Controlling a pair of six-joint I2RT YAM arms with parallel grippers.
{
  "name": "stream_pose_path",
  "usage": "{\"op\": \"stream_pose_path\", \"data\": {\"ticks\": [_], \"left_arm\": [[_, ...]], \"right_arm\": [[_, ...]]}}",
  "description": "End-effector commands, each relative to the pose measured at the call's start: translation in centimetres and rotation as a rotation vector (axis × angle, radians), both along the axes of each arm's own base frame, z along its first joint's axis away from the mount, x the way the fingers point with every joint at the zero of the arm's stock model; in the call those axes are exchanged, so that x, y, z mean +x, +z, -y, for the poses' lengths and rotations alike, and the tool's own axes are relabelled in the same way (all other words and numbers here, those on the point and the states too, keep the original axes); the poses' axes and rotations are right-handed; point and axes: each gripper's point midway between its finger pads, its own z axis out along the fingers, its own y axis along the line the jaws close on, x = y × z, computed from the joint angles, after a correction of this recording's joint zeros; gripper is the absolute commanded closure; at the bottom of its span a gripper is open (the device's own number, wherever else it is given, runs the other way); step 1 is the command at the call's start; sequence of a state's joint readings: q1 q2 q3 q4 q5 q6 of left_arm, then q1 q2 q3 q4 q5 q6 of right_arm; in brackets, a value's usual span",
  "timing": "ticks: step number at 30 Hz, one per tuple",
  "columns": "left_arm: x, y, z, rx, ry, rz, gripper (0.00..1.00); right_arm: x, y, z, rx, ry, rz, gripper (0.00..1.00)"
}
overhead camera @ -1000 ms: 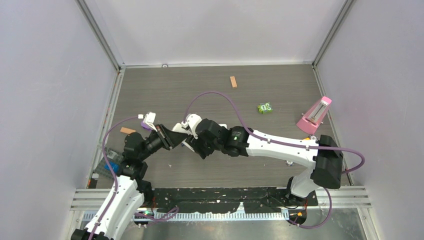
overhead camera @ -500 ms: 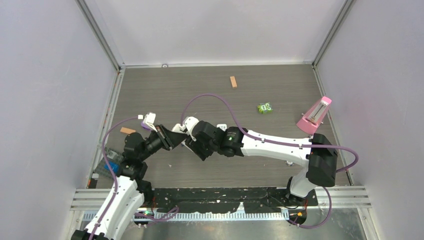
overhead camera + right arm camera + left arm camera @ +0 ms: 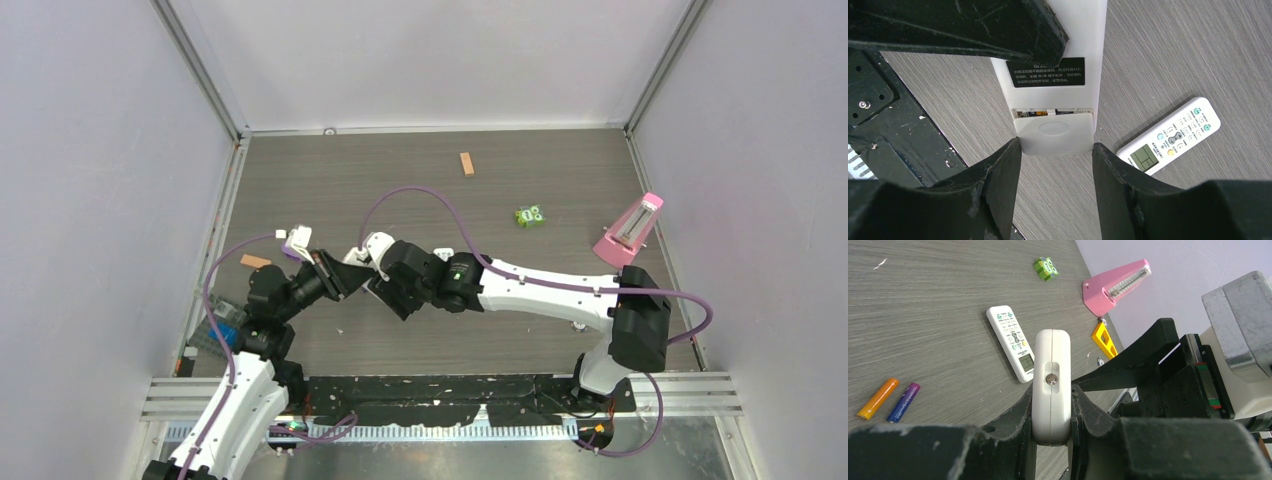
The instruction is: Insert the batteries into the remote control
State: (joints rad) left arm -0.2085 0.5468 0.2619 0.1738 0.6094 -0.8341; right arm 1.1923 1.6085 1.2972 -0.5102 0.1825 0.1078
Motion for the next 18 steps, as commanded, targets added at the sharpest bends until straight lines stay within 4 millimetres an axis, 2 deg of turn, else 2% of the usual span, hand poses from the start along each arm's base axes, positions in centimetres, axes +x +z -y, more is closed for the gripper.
{"op": "stream_pose_path", "data": {"ticks": [1, 11, 18], "left_arm": [[-0.30, 3.52, 0.46, -0.026, -0.037, 0.102, 1.00], [-0.68, 3.73, 0.99, -0.084, -0.067, 0.036, 1.00], [-0.88, 3.94, 1.42, -0.152, -0.087, -0.023, 1.00]], "right_arm": [[0.82, 1.63, -1.35, 0.044, -0.019, 0.036, 0.62], [1.77, 1.64, -1.79, 0.018, -0.075, 0.043, 0.61], [1.56, 1.13, -2.26, 0.009, -0.080, 0.004, 0.59]]}}
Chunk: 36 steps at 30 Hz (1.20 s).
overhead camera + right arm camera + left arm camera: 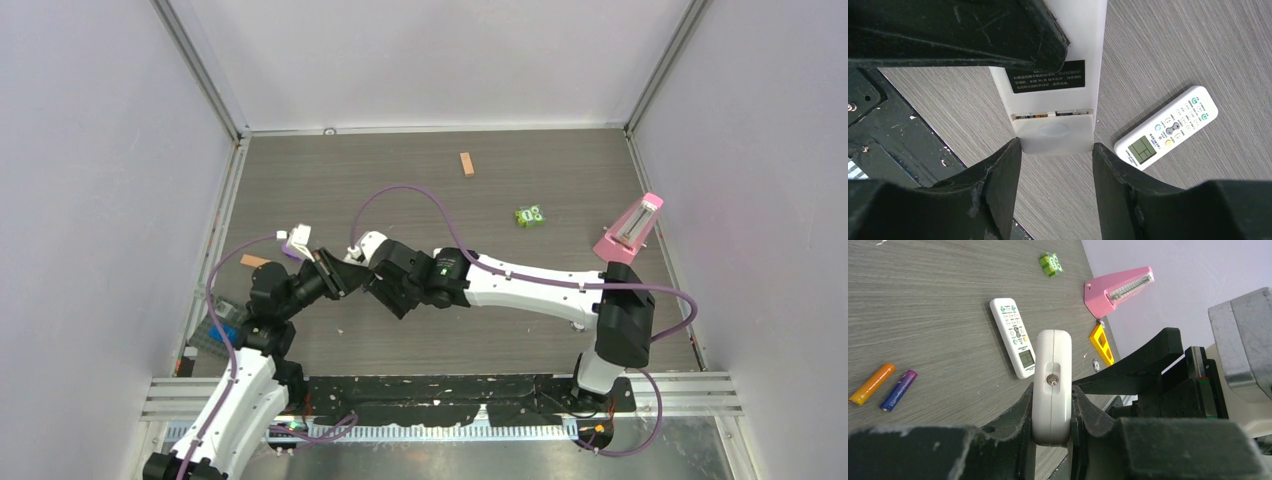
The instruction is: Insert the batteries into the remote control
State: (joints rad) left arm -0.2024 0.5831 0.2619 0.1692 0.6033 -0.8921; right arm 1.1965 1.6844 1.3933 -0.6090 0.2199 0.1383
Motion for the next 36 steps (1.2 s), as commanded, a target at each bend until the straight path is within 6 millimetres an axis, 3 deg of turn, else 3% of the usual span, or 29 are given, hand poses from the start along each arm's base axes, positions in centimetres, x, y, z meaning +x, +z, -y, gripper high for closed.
{"op": "stream_pose_path", "data": {"ticks": [1, 18, 26, 36], "left_arm": [[-1.3, 4.7, 1.5, -0.136, -0.104, 0.056, 1.00], [-2.5, 5.2, 2.1, -0.256, -0.157, -0.040, 1.00], [-2.5, 5.3, 2.1, -0.271, -0.151, -0.044, 1.00], [-2.9, 5.3, 2.4, -0.208, -0.196, -0.034, 1.00]], "right_arm": [[1.1, 1.7, -2.1, 0.078, -0.038, 0.020, 0.59], [1.6, 1.0, -3.0, 0.045, -0.038, -0.064, 0.56], [2.2, -0.2, -2.5, 0.020, -0.097, -0.122, 0.55], [3.4, 0.3, -1.5, 0.024, -0.051, -0.010, 0.57]]}}
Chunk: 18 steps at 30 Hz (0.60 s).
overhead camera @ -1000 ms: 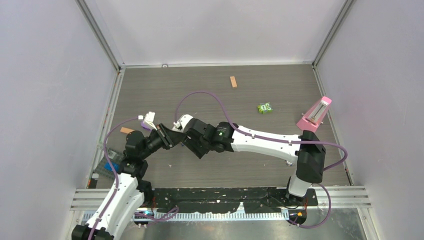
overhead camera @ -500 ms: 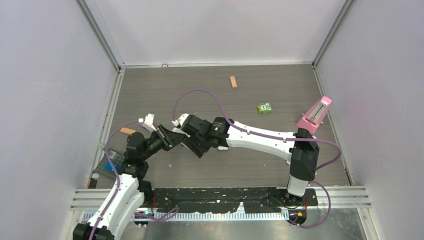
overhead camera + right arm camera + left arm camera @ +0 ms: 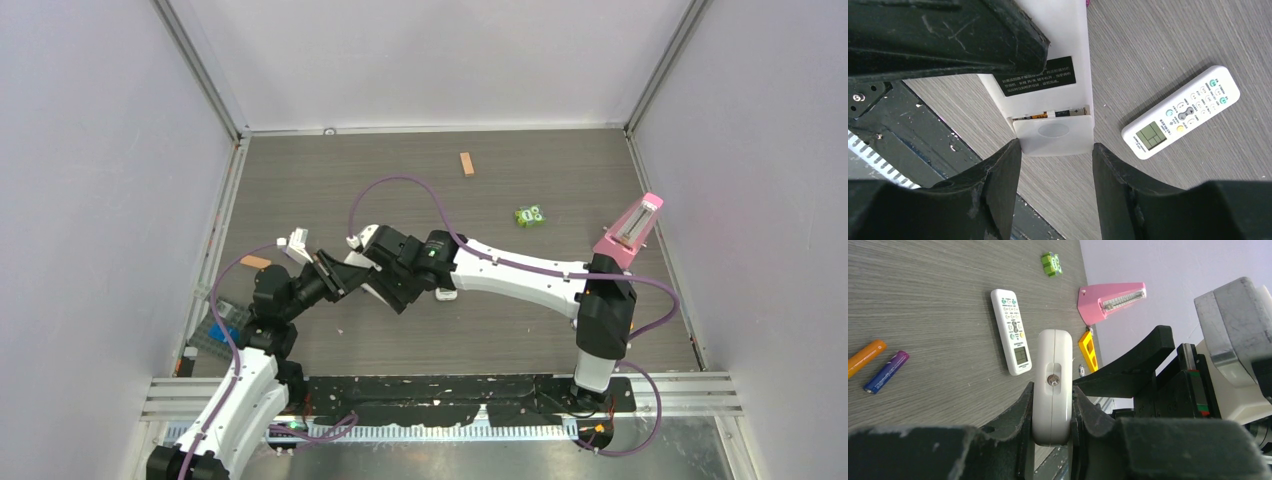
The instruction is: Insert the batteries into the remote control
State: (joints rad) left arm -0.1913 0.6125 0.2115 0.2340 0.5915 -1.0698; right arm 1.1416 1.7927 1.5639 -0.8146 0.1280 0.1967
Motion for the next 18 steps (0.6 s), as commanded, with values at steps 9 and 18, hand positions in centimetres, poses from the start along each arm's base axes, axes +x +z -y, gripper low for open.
{"op": "stream_pose_path", "data": {"ticks": [9, 18], "left_arm": [[-3.65, 6.92, 2.69, -0.071, -0.284, 0.159, 1.00], [-3.85, 7.20, 2.86, -0.126, -0.295, 0.153, 1.00]], "right_arm": [[3.27, 0.93, -1.83, 0.143, -0.056, 0.095, 0.58], [3.47, 1.36, -1.68, 0.180, -0.077, 0.072, 0.59]]}}
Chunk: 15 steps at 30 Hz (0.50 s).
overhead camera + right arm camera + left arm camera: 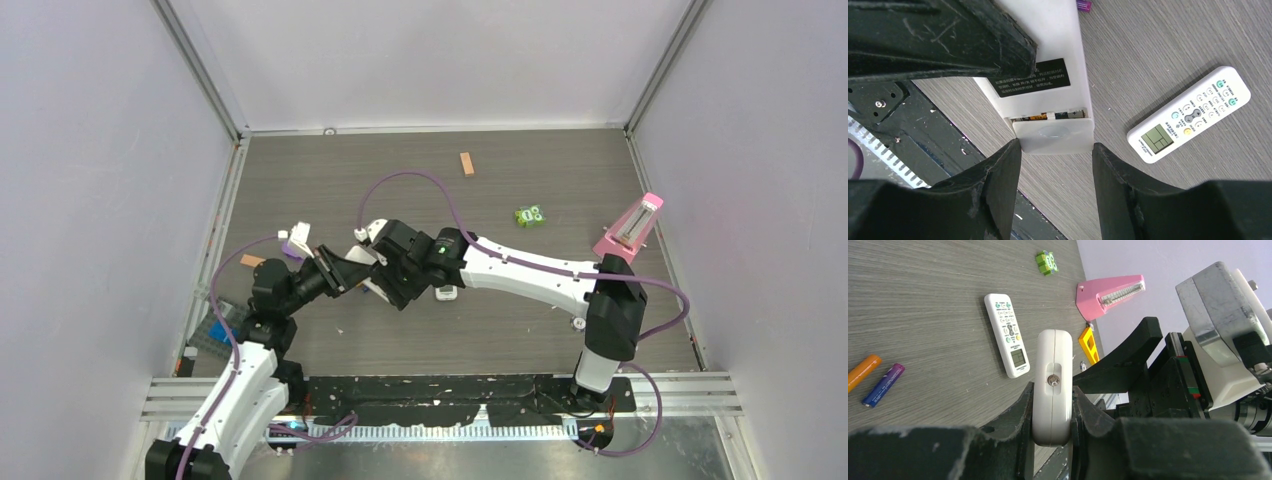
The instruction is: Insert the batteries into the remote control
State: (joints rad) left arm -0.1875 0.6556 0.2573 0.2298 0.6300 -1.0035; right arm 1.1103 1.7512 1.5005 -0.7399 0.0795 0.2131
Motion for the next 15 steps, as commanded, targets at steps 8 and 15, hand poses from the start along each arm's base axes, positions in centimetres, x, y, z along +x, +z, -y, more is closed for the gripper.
{"op": "stream_pose_path", "data": {"ticks": [8, 15], "left_arm": [[-4.0, 5.9, 2.4, -0.102, -0.256, 0.128, 1.00], [-4.1, 6.4, 2.4, -0.087, -0.266, 0.157, 1.00]], "right_arm": [[2.3, 2.5, -1.5, 0.139, 0.060, 0.143, 0.59], [2.4, 2.3, -1.7, 0.126, 0.048, 0.126, 0.59]]}}
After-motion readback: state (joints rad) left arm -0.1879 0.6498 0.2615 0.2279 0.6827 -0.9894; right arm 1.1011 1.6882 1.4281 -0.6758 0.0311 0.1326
